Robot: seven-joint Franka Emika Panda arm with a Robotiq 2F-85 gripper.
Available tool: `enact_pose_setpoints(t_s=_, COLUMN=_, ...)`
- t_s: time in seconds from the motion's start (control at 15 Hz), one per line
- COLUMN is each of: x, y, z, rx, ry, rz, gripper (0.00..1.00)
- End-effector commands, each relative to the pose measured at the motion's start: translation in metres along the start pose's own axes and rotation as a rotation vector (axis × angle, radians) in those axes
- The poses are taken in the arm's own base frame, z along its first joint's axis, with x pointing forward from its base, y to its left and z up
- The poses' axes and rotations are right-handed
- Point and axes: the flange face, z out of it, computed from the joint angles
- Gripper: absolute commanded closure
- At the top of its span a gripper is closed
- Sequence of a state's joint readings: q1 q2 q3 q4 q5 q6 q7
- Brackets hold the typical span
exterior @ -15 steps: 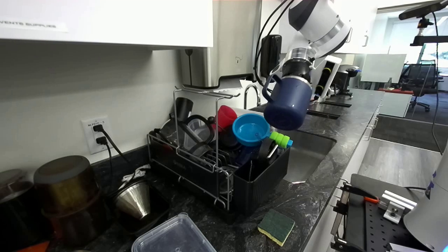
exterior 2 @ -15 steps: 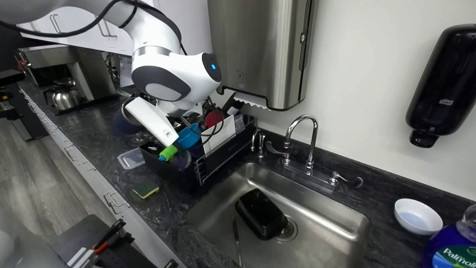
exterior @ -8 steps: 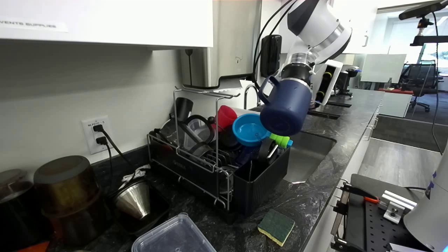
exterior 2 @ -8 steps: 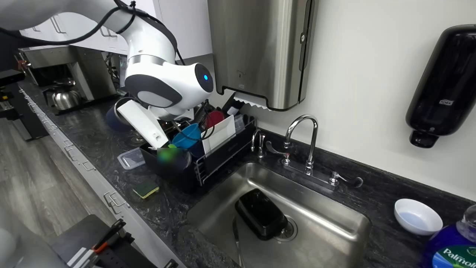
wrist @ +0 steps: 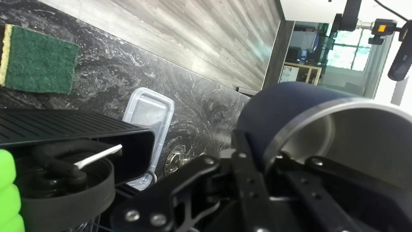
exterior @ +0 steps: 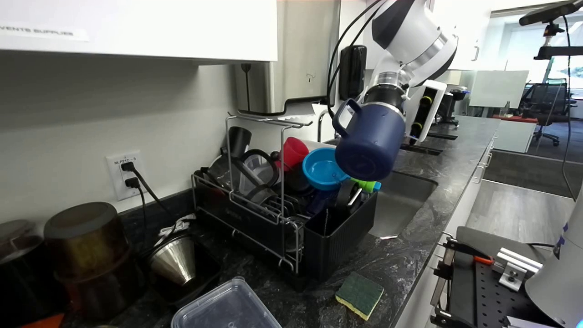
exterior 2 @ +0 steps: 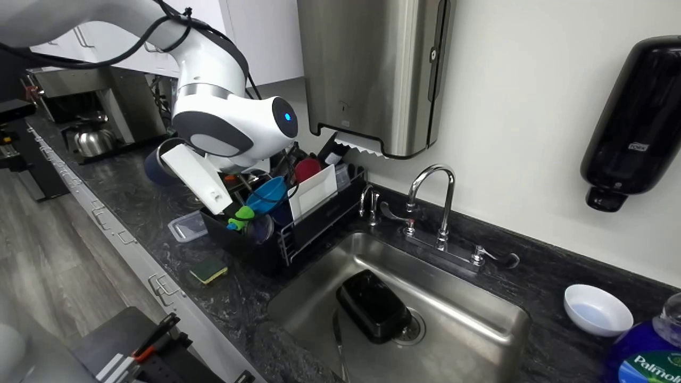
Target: Remove the dark blue thermos from the sink and place it on the dishrack
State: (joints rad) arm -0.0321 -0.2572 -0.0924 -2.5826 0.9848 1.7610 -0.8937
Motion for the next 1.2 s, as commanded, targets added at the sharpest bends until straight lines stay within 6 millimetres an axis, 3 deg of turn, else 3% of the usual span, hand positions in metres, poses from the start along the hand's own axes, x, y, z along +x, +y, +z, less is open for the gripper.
enact_pose_setpoints(t_s=0.0, x=0.000, y=0.000, z=-0.001, rx=0.000, ry=-0.001, rz=0.000, gripper=0.93)
enact_pose_setpoints(t_s=0.33, x=0.000, y=0.000, z=-0.001, rx=0.000, ry=0.000, rz=0.000, gripper=0.93)
enact_pose_setpoints(t_s=0.4, x=0.000, y=0.000, z=-0.001, rx=0.000, ry=0.000, rz=0.000, gripper=0.98)
enact_pose_setpoints(t_s=1.13, x=0.013, y=-0.003, z=-0.007, rx=-0.001, ry=-0.009, rz=-0.018, gripper=0.98)
